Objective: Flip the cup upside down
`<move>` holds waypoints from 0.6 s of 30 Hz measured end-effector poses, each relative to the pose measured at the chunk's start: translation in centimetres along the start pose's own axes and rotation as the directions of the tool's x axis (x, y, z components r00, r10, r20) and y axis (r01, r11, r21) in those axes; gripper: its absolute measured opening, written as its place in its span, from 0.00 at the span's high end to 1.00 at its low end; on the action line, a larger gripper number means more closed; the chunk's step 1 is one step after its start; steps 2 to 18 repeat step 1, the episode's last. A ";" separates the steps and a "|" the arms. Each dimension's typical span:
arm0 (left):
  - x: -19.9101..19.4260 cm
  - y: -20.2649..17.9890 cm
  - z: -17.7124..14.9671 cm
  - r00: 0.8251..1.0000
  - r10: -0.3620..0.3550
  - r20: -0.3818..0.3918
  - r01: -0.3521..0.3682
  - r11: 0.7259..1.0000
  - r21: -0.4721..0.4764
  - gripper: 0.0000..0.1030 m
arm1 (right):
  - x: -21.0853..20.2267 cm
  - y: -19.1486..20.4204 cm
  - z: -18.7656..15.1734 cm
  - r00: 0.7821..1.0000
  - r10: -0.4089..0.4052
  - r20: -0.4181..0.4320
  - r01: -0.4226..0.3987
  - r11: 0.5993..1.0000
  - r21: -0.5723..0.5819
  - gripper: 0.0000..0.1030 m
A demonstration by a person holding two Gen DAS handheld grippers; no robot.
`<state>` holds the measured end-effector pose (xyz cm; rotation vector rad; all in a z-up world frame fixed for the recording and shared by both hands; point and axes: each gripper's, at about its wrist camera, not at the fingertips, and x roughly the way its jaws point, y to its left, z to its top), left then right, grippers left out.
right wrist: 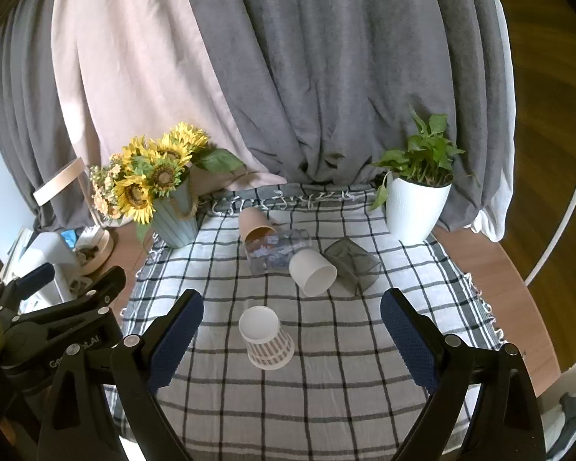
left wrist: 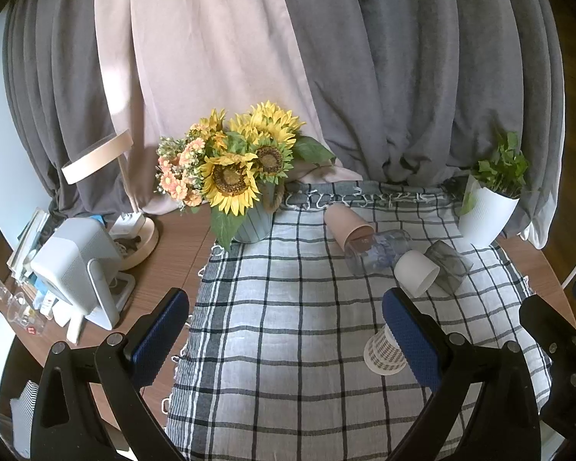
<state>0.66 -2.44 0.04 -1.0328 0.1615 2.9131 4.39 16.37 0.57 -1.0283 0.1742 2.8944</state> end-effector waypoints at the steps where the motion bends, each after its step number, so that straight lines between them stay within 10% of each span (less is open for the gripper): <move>1: 0.0 0.0 0.0 1.000 0.000 0.000 0.000 1.000 0.000 0.00 | 0.1 0.0 0.0 1.000 0.001 -0.002 -0.001 1.000 -0.001 0.09; 18: 0.0 0.0 0.0 1.000 0.000 0.000 0.000 1.000 0.000 0.00 | 0.1 0.0 0.0 1.000 0.001 -0.002 -0.001 1.000 -0.001 0.09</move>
